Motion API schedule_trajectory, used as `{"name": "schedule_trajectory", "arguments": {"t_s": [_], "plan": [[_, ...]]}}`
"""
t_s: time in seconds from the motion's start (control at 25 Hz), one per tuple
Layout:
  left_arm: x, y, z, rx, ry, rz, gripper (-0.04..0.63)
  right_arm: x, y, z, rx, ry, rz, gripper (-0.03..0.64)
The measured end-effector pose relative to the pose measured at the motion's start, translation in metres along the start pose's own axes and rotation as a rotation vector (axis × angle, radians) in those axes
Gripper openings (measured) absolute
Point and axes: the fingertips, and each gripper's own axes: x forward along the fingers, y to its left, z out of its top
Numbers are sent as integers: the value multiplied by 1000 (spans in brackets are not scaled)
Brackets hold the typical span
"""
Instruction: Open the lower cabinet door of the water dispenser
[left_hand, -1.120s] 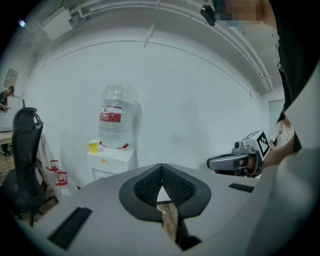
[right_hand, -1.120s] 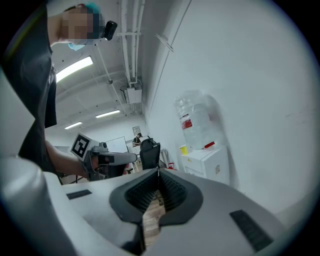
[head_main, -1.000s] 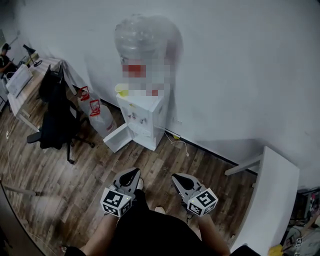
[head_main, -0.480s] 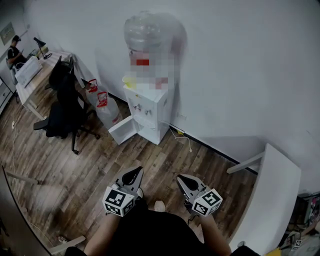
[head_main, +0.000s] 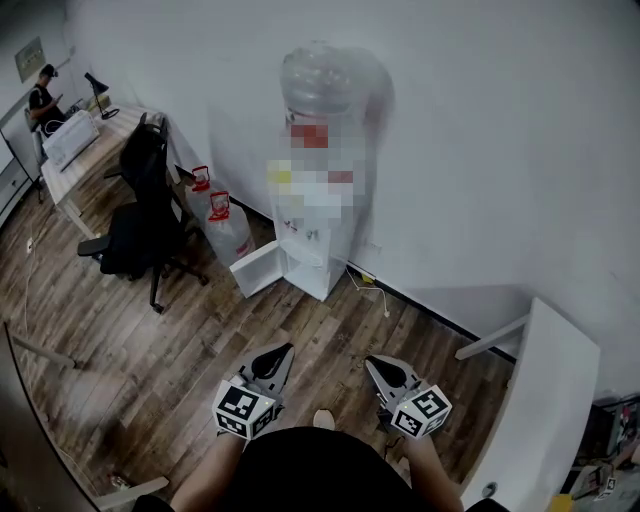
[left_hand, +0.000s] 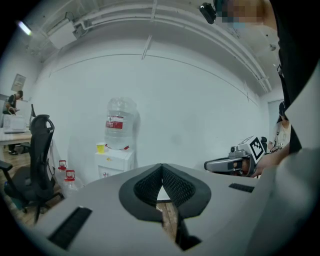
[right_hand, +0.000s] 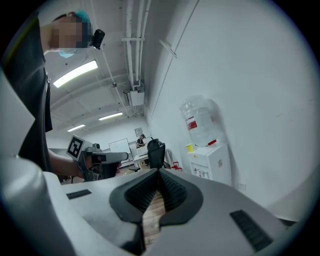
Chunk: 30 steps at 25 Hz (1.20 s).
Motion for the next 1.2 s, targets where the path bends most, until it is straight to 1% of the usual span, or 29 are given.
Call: {"name": "schedule_trajectory", "arguments": {"t_s": [0.2, 0.28, 0.4, 0.52, 0.76, 0.96, 1.2], "plan": [[-45, 14, 0, 5, -14, 3, 14, 3, 41, -11, 31, -19, -22, 26], [-67, 20, -7, -3, -14, 17, 14, 3, 57, -18, 39, -18, -28, 26], [-98, 29, -21, -16, -9, 30, 14, 5, 84, -22, 24, -23, -19, 26], [-124, 32, -25, -11, -21, 19, 14, 4, 113, -25, 0, -24, -20, 26], [-172, 28, -29, -7, -41, -16, 14, 3, 160, -38, -6, -13, -69, 26], [-235, 36, -51, -24, -49, -15, 14, 13, 223, -45, -49, -33, -55, 26], [-303, 44, -80, -29, -38, -40, 14, 3, 299, -54, -46, -82, -92, 26]]}}
